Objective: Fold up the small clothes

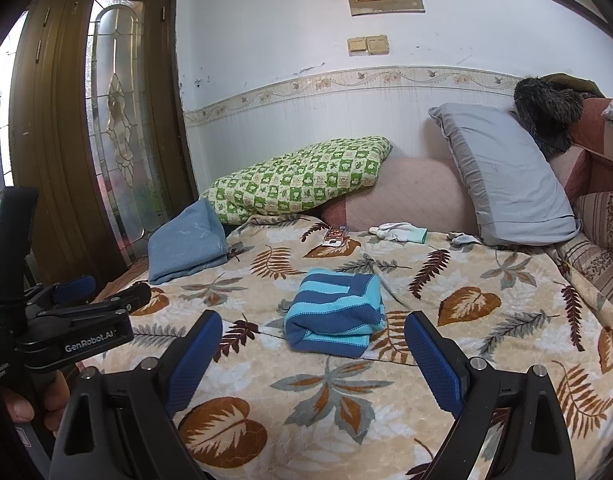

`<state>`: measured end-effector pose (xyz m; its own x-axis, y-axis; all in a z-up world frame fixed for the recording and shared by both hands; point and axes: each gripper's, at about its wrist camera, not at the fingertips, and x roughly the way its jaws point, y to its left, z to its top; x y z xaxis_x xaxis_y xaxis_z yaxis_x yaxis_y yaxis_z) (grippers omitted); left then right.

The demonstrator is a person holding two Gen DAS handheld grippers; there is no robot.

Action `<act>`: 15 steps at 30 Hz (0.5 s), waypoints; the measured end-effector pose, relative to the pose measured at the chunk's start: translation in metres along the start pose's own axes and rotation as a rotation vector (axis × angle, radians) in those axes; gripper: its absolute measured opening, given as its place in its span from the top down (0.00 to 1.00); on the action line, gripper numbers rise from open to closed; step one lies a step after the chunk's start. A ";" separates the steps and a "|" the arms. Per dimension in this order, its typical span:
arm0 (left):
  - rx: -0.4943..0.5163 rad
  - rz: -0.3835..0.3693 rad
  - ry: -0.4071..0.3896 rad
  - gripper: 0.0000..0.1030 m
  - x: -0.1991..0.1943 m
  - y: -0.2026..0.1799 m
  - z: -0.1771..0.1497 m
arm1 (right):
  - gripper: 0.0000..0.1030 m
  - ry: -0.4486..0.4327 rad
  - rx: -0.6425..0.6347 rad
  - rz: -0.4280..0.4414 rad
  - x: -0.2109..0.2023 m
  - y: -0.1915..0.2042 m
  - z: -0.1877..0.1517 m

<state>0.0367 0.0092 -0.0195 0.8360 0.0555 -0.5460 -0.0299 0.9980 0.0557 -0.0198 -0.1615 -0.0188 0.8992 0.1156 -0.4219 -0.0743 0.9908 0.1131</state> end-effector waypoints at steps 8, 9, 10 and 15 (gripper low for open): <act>0.007 -0.021 -0.015 0.15 -0.003 -0.003 0.000 | 0.08 0.001 -0.003 0.001 0.001 0.000 0.000; 0.008 -0.022 -0.015 0.15 -0.003 -0.003 0.000 | 0.08 0.002 -0.003 0.001 0.001 0.000 0.000; 0.009 -0.023 -0.014 0.15 -0.004 -0.003 0.000 | 0.08 0.002 -0.004 0.002 0.002 0.001 0.000; 0.004 -0.048 -0.016 0.15 -0.005 -0.003 0.000 | 0.08 0.004 -0.010 0.004 0.003 0.002 -0.001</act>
<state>0.0323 0.0056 -0.0173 0.8453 0.0074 -0.5343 0.0125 0.9994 0.0336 -0.0177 -0.1593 -0.0205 0.8970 0.1204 -0.4254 -0.0827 0.9909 0.1061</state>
